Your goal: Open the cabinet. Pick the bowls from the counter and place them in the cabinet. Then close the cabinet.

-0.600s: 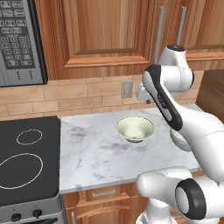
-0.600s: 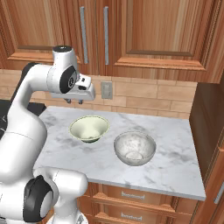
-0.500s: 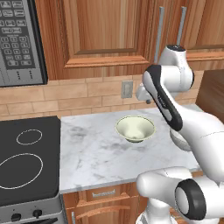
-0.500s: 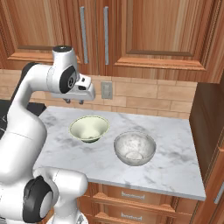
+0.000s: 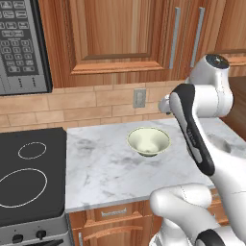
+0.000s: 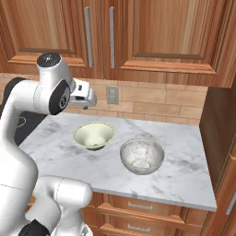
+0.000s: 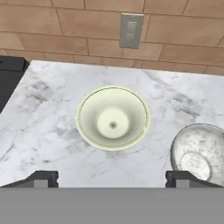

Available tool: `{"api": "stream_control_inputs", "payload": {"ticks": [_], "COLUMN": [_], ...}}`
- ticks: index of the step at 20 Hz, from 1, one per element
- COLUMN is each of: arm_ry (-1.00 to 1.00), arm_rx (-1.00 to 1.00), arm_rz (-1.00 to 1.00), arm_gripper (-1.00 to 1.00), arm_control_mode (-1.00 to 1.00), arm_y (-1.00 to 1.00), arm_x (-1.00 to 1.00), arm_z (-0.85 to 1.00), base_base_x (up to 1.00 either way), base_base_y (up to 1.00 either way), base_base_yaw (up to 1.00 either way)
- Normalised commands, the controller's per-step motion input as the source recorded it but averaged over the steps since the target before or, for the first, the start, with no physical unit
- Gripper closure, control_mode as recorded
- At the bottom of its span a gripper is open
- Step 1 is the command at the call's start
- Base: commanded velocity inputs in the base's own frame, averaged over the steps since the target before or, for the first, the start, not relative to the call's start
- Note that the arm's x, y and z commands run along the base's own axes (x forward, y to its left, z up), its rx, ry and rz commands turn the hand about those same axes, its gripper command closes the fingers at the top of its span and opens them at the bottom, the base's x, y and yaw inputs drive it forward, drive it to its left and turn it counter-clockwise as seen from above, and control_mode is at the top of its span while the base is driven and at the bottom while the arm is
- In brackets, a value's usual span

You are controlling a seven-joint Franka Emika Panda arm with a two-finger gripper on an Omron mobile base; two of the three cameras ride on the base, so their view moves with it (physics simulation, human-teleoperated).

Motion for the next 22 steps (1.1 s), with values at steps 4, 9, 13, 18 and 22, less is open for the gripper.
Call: {"api": "stream_control_inputs", "payload": {"ticks": [4,9,13,18,22], "arm_ry": [-0.21,-0.04,-0.01,-0.07,-0.25], "arm_rx": [0.00,0.00,0.00,0.00,-0.02], "arm_rz": [0.00,0.00,0.00,0.00,0.00], "arm_gripper": [-1.00,-1.00,-1.00,-1.00,-1.00], "arm_control_mode": [-1.00,-1.00,-1.00,-1.00,-1.00], "arm_y": [-0.27,-0.27,-0.23,-0.15,-0.23], "arm_x": [-0.30,-0.23,-0.09,0.00,0.00], "arm_z": [0.54,0.69,0.62,0.52,0.40], "base_base_x": [0.00,0.00,0.00,0.00,0.00], "base_base_y": [0.00,0.00,0.00,0.00,0.00], "base_base_yaw": [0.00,0.00,0.00,0.00,0.00]}}
